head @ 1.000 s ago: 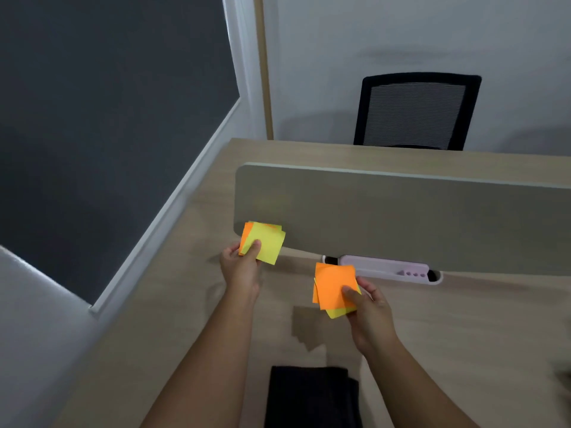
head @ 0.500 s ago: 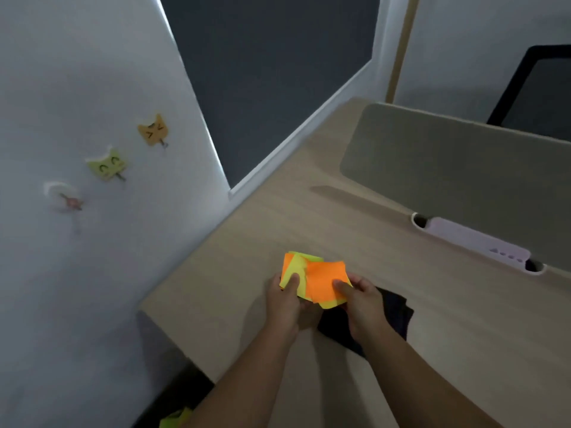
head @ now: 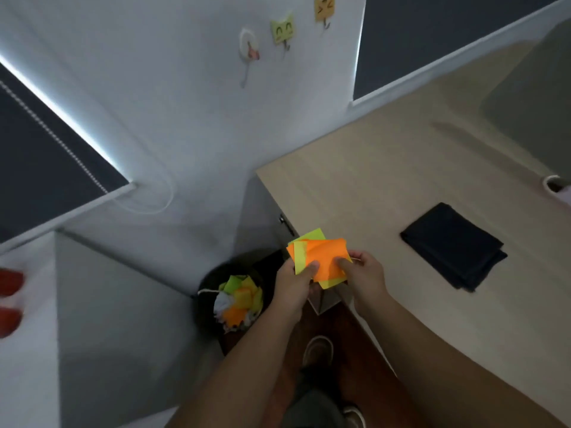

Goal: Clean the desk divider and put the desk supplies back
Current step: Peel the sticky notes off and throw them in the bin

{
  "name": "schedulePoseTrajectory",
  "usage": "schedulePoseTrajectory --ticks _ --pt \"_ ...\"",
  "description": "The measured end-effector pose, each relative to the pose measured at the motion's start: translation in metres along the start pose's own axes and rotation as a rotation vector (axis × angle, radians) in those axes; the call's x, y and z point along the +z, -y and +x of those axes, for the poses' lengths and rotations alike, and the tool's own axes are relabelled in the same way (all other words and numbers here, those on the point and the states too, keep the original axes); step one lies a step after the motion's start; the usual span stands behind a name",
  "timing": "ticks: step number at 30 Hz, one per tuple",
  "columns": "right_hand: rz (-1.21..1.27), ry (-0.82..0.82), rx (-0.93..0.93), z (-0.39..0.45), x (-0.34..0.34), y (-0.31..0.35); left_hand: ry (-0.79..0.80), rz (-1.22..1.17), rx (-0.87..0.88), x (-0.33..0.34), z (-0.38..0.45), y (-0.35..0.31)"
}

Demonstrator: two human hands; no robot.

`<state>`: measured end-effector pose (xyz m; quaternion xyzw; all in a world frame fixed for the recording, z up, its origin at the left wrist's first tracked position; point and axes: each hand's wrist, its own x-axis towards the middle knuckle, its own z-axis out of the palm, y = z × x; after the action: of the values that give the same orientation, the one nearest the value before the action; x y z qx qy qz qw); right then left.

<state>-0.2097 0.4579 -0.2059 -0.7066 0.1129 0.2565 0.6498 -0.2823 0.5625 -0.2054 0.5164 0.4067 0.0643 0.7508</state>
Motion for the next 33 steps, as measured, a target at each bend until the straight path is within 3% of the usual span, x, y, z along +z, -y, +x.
schedulePoseTrajectory --ticks 8,11,15,26,33 --pt "-0.212 0.309 0.228 -0.008 0.078 -0.043 -0.322 -0.246 -0.16 -0.123 0.022 0.044" --pt "-0.303 0.332 0.309 0.005 0.103 -0.064 -0.49 -0.291 -0.218 -0.175 0.044 0.069" --pt "-0.353 0.326 0.401 0.024 0.142 -0.086 -0.593 -0.302 -0.316 -0.222 0.073 0.104" --pt "-0.358 0.394 0.535 0.071 0.256 -0.166 -0.585 -0.15 -0.384 -0.297 0.149 0.162" --pt "-0.378 0.4 0.575 0.077 0.264 -0.183 -0.514 -0.161 -0.446 -0.308 0.147 0.164"
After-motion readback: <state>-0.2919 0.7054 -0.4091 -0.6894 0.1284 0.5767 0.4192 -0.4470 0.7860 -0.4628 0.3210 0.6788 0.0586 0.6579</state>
